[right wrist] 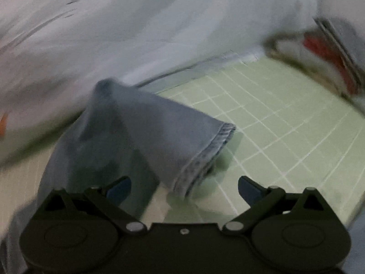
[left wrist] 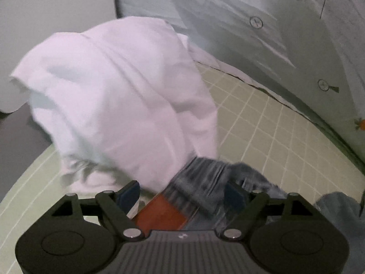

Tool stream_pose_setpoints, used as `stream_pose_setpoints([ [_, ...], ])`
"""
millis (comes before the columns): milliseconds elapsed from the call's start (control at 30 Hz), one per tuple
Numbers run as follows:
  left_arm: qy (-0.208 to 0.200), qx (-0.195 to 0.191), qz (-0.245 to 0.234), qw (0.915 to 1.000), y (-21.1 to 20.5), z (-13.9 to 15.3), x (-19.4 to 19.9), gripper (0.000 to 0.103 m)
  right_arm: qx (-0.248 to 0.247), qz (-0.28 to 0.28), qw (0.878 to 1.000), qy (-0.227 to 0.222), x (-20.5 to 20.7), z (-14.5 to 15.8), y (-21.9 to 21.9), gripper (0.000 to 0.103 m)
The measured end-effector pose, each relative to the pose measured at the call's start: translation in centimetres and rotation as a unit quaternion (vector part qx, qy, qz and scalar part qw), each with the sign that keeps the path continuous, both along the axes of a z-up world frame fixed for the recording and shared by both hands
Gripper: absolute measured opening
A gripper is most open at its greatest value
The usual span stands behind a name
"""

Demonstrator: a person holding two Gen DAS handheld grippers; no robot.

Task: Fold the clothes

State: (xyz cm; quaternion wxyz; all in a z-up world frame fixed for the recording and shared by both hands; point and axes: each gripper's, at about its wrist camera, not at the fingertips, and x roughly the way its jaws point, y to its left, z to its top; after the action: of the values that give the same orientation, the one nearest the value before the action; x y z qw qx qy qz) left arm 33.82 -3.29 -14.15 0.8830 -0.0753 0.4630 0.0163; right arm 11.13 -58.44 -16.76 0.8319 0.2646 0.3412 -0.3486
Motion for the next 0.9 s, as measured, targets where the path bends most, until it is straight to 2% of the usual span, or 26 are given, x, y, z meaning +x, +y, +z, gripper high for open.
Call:
stream_pose_setpoints([
  [67, 0.007, -0.027, 0.017, 0.9995, 0.3, -0.8, 0.2, 0.083, 0.033, -0.039, 0.999, -0.014, 0.7, -0.7, -1.7, 0.092],
  [133, 0.014, -0.055, 0.035, 0.9978, 0.7, -1.5, 0.2, 0.08, 0.066, -0.056, 0.996, -0.037, 0.8, -1.1, -2.9, 0.076],
  [167, 0.018, -0.069, 0.044, 0.9964, 0.9, -1.9, 0.3, 0.074, 0.077, -0.058, 0.994, -0.046, 0.7, -1.2, -3.3, 0.068],
  [200, 0.022, -0.084, 0.053, 0.9948, 1.1, -2.2, 0.3, 0.063, 0.08, -0.056, 0.994, -0.05, 0.6, -1.2, -3.5, 0.053],
  [233, 0.02, -0.087, 0.055, 0.9945, 1.0, -2.3, 0.2, 0.058, 0.079, -0.051, 0.994, -0.051, 0.6, -1.1, -3.7, 0.037],
  [300, 0.012, -0.085, 0.051, 0.995, 0.5, -2.0, -0.2, 0.037, 0.057, -0.045, 0.996, -0.055, 0.1, -0.4, -3.6, 0.023],
  [400, 0.006, -0.047, 0.044, 0.9979, -0.7, -1.1, 0.0, 0.029, -0.026, -0.062, 0.997, -0.042, -1.6, 2.4, -3.6, 0.02],
  [467, 0.007, -0.042, 0.045, 0.9981, -0.8, -0.9, 0.2, 0.028, -0.089, -0.075, 0.992, -0.038, -3.1, 4.7, -3.9, 0.02],
  [633, 0.01, -0.03, 0.042, 0.9986, -1.1, -0.9, 0.4, 0.028, -0.222, -0.103, 0.969, -0.034, -7.6, 10.7, -5.3, 0.019],
  [767, 0.015, -0.028, 0.045, 0.9985, -1.2, -1.0, 0.7, 0.028, -0.269, -0.125, 0.955, 0.006, -10.3, 12.2, -6.9, 0.019],
  [900, 0.016, -0.026, 0.042, 0.9987, -1.0, -0.9, 0.7, 0.029, -0.258, -0.146, 0.954, 0.031, -12.4, 11.2, -7.9, 0.02],
])
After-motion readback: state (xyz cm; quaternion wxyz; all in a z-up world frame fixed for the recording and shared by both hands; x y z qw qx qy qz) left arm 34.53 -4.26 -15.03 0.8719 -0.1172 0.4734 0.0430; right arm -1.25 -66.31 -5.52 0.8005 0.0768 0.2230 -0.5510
